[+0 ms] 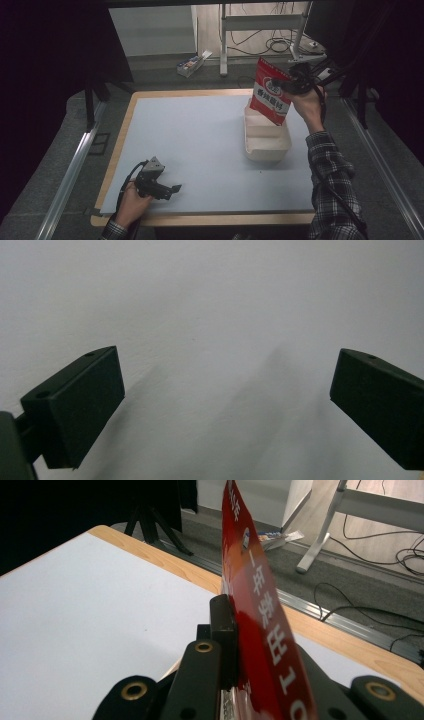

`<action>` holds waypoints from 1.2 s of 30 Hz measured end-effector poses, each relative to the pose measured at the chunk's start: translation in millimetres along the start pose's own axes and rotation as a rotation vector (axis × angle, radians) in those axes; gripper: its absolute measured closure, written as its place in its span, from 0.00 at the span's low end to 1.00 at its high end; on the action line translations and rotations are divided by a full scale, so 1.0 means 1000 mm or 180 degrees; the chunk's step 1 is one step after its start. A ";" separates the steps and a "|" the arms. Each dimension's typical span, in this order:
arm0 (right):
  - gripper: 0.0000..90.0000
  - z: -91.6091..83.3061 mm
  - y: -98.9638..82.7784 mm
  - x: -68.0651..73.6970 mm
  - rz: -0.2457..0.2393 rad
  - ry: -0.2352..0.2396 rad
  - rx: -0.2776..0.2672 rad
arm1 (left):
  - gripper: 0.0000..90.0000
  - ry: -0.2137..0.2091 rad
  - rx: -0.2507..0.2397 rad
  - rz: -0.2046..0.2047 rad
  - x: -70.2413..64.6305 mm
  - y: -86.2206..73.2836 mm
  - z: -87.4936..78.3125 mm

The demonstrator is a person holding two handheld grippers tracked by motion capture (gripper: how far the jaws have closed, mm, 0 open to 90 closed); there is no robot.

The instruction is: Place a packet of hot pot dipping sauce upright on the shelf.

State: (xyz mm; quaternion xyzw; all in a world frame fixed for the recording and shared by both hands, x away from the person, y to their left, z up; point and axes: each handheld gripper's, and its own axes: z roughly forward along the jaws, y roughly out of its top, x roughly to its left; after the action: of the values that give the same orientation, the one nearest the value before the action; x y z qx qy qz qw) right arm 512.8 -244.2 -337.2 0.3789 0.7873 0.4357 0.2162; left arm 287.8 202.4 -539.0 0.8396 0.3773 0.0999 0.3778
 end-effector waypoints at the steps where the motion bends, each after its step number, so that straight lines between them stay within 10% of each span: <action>1: 0.97 0.000 0.000 0.000 0.0000 0.0000 0.0000 | 0.01 0.0000 0.0000 0.0000 0.000 0.000 0.000; 27: 0.92 0.033 -0.026 -0.011 0.0142 -0.0185 0.0205 | 0.02 -0.0004 0.0023 -0.0001 0.000 0.000 0.001; 36: 0.47 0.034 -0.022 -0.009 0.0201 -0.0241 0.0202 | 0.02 0.0021 0.0053 0.0009 0.000 0.000 0.001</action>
State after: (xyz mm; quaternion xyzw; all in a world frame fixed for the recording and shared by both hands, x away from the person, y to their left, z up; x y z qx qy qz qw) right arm 532.3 -241.1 -373.6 0.4264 0.7797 0.4024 0.2198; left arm 288.2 201.6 -540.0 0.8429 0.3782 0.1001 0.3693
